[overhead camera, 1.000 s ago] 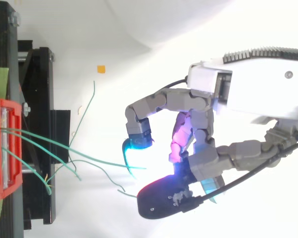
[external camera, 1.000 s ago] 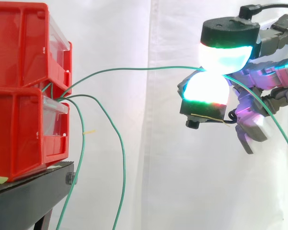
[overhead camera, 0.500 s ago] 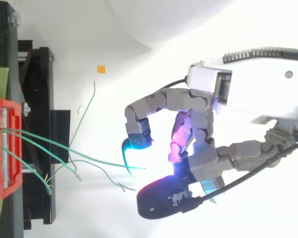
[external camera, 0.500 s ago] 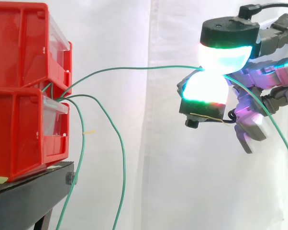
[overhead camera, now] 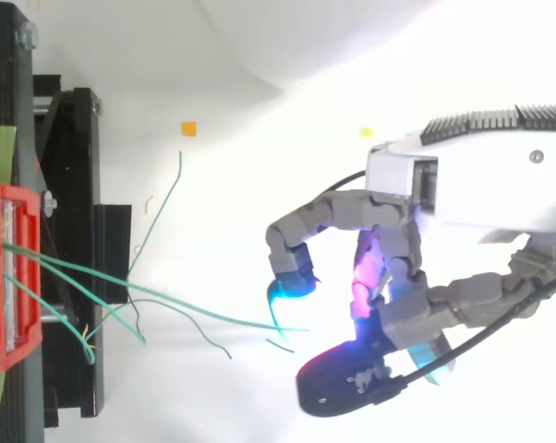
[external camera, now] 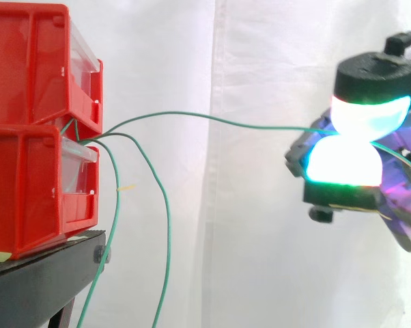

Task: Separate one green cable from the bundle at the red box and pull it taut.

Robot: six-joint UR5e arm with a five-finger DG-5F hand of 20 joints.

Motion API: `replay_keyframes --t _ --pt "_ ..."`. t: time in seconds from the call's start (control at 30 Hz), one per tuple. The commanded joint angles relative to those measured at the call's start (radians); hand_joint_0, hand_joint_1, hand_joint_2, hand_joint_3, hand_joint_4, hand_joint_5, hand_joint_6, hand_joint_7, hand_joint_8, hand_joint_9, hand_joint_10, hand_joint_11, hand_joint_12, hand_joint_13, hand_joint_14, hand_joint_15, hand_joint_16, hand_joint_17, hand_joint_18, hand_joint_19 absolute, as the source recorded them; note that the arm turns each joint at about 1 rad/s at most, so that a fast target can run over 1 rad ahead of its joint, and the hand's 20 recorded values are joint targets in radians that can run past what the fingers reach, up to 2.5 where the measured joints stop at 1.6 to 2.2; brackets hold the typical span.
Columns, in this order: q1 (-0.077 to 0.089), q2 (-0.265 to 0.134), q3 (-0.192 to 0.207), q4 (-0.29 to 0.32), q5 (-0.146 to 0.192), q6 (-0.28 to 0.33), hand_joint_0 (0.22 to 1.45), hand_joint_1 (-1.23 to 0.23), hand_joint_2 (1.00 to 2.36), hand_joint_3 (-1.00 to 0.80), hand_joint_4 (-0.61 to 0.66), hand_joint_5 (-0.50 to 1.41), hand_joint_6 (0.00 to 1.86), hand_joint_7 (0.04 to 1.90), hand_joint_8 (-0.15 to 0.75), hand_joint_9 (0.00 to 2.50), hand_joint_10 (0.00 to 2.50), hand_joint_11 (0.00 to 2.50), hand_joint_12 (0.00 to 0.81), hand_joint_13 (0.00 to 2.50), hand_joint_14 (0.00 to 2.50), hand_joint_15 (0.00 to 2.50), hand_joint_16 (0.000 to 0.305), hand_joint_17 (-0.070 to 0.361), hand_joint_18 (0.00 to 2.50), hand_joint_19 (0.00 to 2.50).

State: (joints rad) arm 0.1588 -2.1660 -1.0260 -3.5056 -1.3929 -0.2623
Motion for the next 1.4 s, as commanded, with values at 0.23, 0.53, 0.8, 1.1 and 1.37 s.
replay_keyframes --t 0.23,0.53,0.8,1.1,1.37 --pt "-0.042 0.0 -0.003 -0.064 -0.113 0.008 0.78 -0.77 1.02 -0.17 0.16 0.14 0.51 1.37 0.149 1.83 0.02 0.42 0.241 1.19 0.02 0.45 0.039 0.087 0.83 0.57" --pt "-0.061 0.0 -0.003 -0.062 -0.132 0.005 0.77 -0.77 1.02 -0.16 0.16 0.14 0.5 1.37 0.148 1.83 0.02 0.4 0.24 1.19 0.02 0.45 0.039 0.087 0.83 0.56" --pt "-0.061 0.0 -0.005 -0.064 -0.135 0.003 0.77 -0.77 1.02 -0.17 0.16 0.14 0.51 1.36 0.148 1.83 0.02 0.41 0.238 1.18 0.02 0.46 0.039 0.087 0.83 0.56" --pt "-0.074 0.006 -0.032 -0.065 -0.209 -0.021 0.77 -0.77 1.02 -0.17 0.17 0.14 0.5 1.36 0.147 1.83 0.02 0.41 0.24 1.19 0.02 0.45 0.039 0.088 0.83 0.56" --pt "-0.094 0.021 -0.039 -0.085 -0.235 -0.044 0.77 -0.77 1.02 -0.17 0.16 0.14 0.5 1.36 0.152 1.83 0.02 0.41 0.241 1.18 0.02 0.45 0.039 0.088 0.83 0.56"
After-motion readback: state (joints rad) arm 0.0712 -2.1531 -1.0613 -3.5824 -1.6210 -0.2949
